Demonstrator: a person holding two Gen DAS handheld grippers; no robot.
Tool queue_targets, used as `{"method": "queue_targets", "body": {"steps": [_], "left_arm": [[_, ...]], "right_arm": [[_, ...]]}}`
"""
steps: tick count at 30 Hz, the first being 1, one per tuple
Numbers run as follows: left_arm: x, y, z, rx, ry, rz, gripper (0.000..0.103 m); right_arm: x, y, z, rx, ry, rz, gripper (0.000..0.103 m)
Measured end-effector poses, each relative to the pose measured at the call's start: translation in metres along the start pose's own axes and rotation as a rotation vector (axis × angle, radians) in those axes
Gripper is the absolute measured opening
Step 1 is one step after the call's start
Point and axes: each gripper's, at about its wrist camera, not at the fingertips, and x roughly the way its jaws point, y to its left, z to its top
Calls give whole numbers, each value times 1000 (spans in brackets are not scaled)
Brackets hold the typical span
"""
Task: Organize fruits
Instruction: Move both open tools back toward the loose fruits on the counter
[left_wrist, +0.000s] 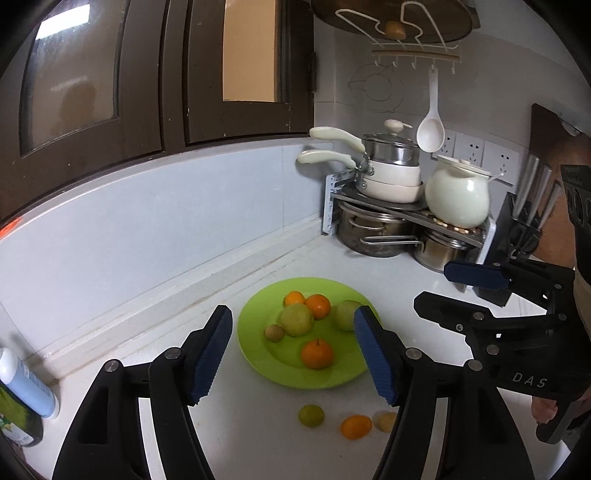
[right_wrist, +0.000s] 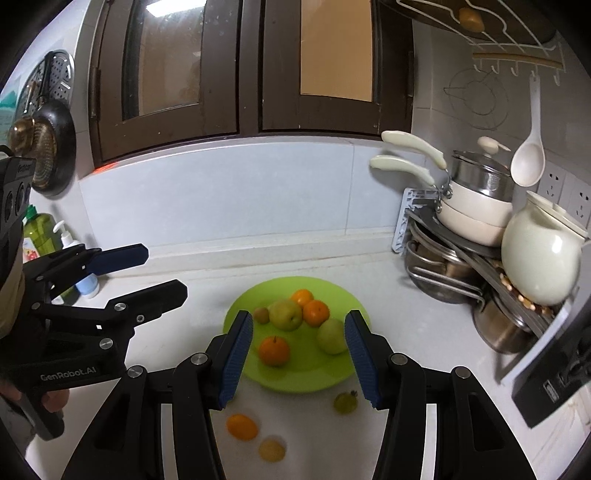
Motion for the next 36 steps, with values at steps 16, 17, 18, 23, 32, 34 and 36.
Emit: {"method": "queue_targets", "body": {"steps": [16,17,18,23,32,34,36], "left_arm": [[-20,2,-38,116,42,-37,69],[-18,3,-40,121,46,-41,69],[-17,4,-42,124,52,-45,69],[-8,11,-59,160,92,-71,69],[28,20,-87,193,203,-116,69],[36,20,-92,205,222,-128,69],[46,19,-97,219,245,-142,69]], "right_arm": [[-16,17,-48,132,66,-36,53],[-16,19,-51,140,72,-43,53],[-15,20,-53,143,77,-49,53],[-8,28,-65,146,118,-79,53],[16,39,-90,153,205,-125,53],[22,38,-96,170,231,-131,53],[28,36,-104,188,257,-137,53]]}}
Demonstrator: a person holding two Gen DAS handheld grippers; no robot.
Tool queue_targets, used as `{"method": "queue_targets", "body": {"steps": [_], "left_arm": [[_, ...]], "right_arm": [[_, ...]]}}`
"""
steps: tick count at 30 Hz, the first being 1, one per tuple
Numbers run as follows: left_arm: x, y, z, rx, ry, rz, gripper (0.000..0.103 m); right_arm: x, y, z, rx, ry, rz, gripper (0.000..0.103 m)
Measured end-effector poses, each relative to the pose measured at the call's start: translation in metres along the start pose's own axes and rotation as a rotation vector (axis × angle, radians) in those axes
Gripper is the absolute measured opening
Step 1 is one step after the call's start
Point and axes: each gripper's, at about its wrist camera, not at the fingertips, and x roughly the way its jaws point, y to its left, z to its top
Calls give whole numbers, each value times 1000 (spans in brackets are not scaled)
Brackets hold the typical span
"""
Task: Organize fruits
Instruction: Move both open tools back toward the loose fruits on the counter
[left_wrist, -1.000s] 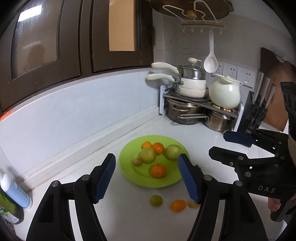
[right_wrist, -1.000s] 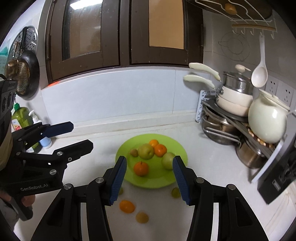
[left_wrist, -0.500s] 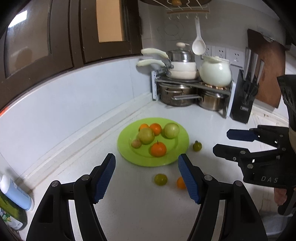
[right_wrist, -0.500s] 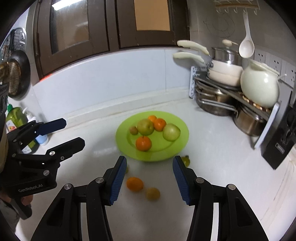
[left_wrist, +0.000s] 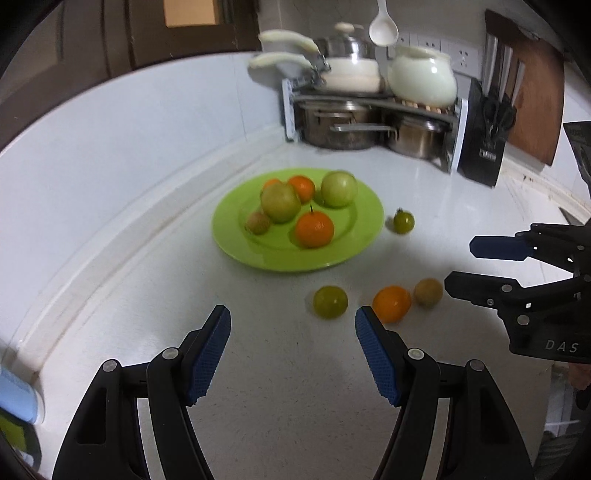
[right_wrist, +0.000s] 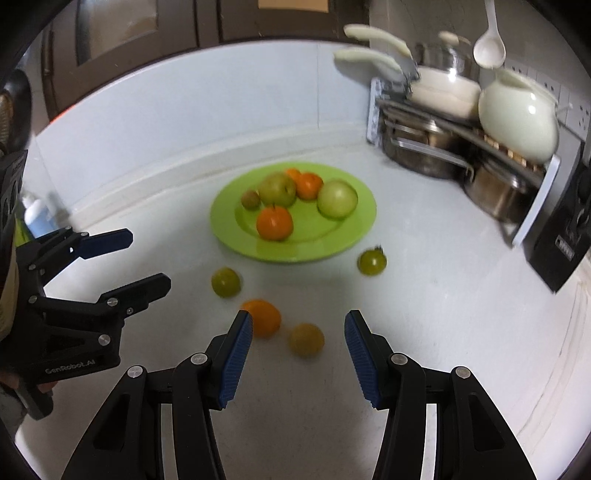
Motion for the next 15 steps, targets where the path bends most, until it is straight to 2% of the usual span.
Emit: {"method": "queue_targets", "body": {"steps": [7,15], "left_arm": [[31,-3,-1,29,53,-54,69],[56,-6,3,46,79,-74,69]], "right_arm": [[22,-8,-11,44,64,-16,53],[38,-13,-15,69,98,-8,52]]}}
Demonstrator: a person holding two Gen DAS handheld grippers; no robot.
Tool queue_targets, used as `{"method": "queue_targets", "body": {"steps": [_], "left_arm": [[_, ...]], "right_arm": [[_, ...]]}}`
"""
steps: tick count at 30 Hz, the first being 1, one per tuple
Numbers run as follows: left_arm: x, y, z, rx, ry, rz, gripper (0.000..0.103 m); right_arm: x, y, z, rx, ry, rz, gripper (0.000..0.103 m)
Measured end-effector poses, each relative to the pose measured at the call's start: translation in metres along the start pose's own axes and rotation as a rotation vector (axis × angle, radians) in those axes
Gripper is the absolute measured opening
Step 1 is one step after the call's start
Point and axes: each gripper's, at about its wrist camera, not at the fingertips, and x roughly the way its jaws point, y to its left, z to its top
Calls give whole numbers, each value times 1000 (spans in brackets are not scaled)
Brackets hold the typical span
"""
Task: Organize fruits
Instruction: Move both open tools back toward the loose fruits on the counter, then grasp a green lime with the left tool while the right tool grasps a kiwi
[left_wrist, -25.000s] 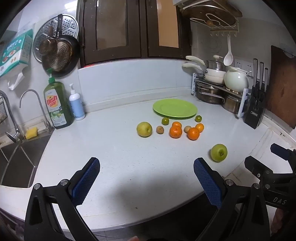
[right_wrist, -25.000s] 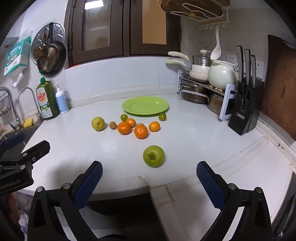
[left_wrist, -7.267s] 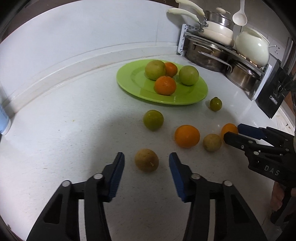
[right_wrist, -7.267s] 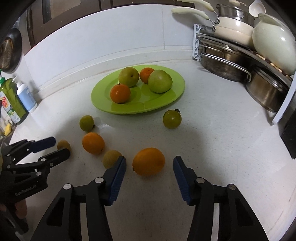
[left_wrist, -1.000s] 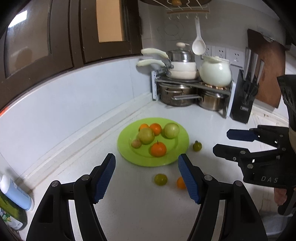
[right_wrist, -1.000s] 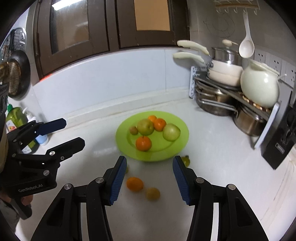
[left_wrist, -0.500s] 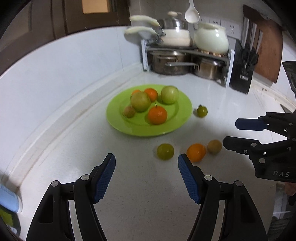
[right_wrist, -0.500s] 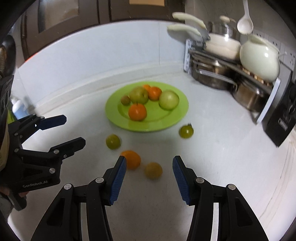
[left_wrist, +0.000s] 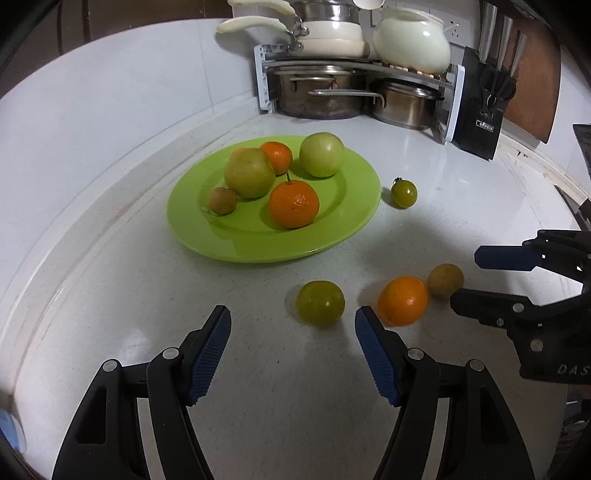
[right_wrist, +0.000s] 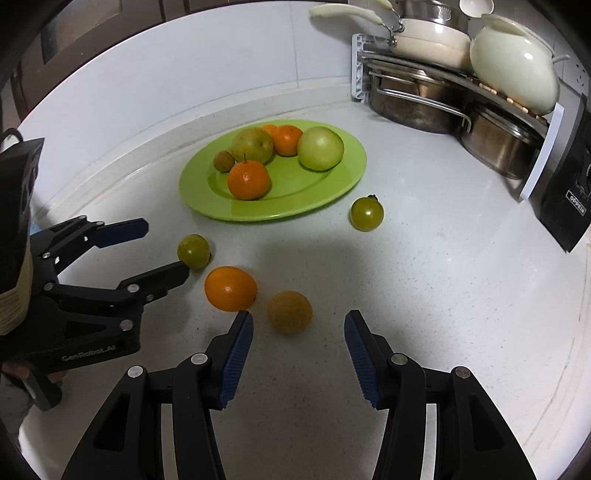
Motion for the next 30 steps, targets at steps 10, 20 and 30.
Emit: {"method": "queue_targets", "body": {"steps": [10,20,30], "left_arm": [[16,2,6,-17,22,-30,51],[22,-2,8,-18,35,-47,30],[6,-4,8,-30,3,-32,30]], "right_arm": [[13,1,4,-5,12,31,46],[18,1,4,-17,21,48,30],[11,3,5,-23,2,53,30]]}}
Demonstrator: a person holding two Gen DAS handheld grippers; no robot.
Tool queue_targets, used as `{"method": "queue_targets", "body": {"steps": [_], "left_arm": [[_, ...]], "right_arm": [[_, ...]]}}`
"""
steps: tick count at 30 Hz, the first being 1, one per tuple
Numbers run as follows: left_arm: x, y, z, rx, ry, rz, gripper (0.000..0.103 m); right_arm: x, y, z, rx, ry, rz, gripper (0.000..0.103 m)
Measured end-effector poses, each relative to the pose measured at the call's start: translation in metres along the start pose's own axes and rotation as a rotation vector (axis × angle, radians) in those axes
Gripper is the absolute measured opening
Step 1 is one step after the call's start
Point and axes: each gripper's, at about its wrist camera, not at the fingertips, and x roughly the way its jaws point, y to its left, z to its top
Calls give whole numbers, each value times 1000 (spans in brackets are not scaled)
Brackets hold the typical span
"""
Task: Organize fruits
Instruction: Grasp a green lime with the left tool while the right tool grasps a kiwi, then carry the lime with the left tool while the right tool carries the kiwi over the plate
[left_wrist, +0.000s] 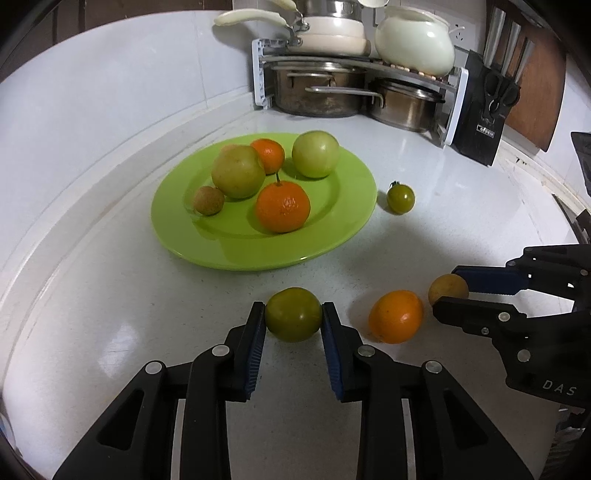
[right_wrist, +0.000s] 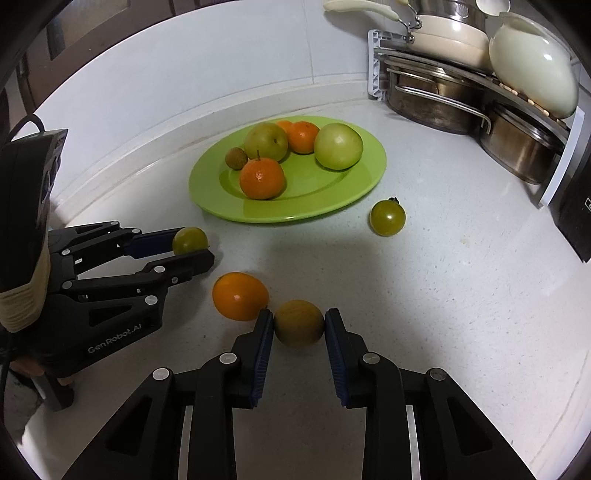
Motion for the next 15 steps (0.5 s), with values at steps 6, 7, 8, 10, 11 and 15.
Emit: {"method": "queue_targets", "body": {"steps": [6,7,8,10,11,15], "left_arm": [[-20,-2,0,-12,-38,9,30],[-24,-2,0,-14,-46,11,30],[-29,-3,0,-17,-54,13,30],[-37,-4,0,-22,-70,19,30],[-39,-5,1,-24,-75,21,30],[-50,-7,6,-28,-99,32,30]], "right_arm": [[-13,2,1,-12,-28,3,30],[-16,3,1,-13,-33,4,30],[-18,3,2,-15,-39,5,30],[-24,3,2,-19,-51,8,30],[-27,4,3,-23,-57,10,30],[-38,5,7,-40,-86,19,30]]}}
